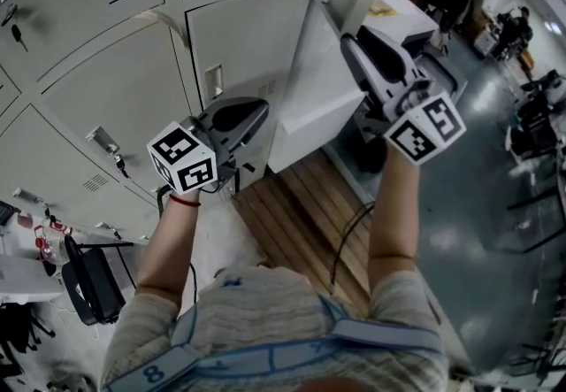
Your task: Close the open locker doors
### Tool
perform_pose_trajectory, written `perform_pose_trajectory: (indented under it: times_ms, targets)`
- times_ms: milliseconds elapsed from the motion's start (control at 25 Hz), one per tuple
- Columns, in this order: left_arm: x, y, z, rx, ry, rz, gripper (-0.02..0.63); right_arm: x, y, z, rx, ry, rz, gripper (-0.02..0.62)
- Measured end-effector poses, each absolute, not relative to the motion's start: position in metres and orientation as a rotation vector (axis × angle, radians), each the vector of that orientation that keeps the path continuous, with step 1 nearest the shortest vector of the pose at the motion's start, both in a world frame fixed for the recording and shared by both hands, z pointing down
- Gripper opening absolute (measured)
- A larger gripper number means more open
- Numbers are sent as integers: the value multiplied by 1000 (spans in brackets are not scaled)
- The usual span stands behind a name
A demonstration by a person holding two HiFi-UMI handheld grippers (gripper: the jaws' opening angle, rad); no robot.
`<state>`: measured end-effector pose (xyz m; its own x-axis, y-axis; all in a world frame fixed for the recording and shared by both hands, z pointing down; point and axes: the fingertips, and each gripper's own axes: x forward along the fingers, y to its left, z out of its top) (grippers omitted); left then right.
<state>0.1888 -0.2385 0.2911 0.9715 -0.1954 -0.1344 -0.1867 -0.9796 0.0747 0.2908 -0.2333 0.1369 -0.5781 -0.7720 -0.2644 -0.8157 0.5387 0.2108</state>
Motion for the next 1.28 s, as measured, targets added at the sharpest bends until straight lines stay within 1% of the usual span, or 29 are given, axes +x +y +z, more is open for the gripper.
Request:
perform_pose_trajectory:
  times_ms: [560,1280]
  targets:
    - [152,-239,272,3096,-342,-244,5,213,-258,135,-1410,2680,518,106]
    - [90,-248,263,3096,-452,-256,5,147,-309,134,-1422,2680,435,106]
